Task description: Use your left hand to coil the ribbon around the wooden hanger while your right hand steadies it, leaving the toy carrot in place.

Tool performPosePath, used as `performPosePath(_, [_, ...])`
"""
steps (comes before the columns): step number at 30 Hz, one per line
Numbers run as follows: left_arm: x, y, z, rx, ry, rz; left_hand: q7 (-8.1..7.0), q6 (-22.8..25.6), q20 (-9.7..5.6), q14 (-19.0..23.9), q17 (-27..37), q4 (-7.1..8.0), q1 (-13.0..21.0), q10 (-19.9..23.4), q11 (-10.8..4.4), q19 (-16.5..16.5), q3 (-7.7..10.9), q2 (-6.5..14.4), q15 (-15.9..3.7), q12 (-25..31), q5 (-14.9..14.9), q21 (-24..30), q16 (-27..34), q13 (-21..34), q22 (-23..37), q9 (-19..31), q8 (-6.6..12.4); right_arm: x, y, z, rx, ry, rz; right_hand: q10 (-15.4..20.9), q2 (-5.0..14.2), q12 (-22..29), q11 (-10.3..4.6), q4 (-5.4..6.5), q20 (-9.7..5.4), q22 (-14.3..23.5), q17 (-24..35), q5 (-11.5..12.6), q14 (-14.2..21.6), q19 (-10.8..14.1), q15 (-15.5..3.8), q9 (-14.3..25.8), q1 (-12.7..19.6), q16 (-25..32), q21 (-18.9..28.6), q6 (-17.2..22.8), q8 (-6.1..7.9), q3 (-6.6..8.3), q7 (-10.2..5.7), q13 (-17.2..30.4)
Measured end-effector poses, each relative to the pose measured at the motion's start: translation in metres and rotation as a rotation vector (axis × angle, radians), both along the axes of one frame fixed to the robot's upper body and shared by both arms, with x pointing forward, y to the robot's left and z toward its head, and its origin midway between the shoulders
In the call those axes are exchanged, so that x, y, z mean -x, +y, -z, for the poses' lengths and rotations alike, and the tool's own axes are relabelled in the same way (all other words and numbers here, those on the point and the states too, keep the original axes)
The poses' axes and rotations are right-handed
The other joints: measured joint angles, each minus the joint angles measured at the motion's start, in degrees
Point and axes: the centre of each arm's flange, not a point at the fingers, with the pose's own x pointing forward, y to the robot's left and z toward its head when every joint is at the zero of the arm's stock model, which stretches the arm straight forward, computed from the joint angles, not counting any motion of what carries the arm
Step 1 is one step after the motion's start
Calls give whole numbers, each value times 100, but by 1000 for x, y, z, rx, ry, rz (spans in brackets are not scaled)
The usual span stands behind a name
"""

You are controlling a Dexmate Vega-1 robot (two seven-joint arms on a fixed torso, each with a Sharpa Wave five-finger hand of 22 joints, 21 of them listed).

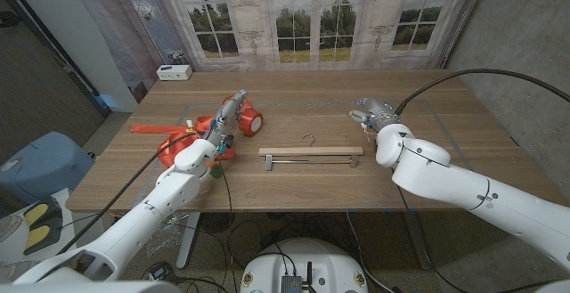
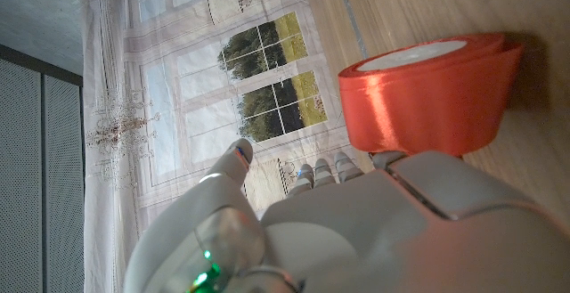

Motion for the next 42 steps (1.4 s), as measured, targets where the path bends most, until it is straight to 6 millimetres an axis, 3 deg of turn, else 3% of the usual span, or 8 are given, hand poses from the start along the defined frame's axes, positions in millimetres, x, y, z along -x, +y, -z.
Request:
performPosePath(7, [3,-2,3,-3,1,6,0,0,0,0,24,0,0,0,0,0,0,0,0,0,0,-5,0,0,0,0,0,-1,-7,5,1,32,38,30,-30,0,-31,0,0,0,1,0,-1,0,0,0,29,0,0,9,0,0,10,0])
performPosePath(8, [3,-1,4,1,5,-1,0,0,0,0,27,0,0,0,0,0,0,0,0,0,0,-22,0,0,0,0,0,7,13,1,52,22,-12,30,-30,0,-31,0,0,0,1,0,-1,0,0,0,29,0,0,9,0,0,10,0])
performPosePath(21, [7,-4,6,-3,3,4,0,-1,0,0,27,0,0,-1,0,0,0,0,0,0,0,-22,0,0,0,0,0,10,16,8,79,71,-10,51,-61,0,-10,0,31,0,1,0,30,30,32,-1,60,0,0,8,0,0,10,-1])
performPosePath(22, [8,-4,7,-4,4,2,0,-1,0,0,27,0,0,0,0,0,0,0,0,0,0,-22,0,0,0,0,0,13,24,9,111,71,-31,50,-61,0,-10,0,31,0,1,0,37,30,24,-1,60,0,0,8,0,0,10,-1])
performPosePath(42, [9,-5,11,-10,8,10,0,-1,32,0,27,0,0,-1,-1,32,0,0,0,-3,0,-44,0,0,0,0,0,17,39,22,163,123,-55,102,-61,0,-20,23,55,0,0,0,49,7,11,-1,60,0,-1,8,-25,-23,10,-1])
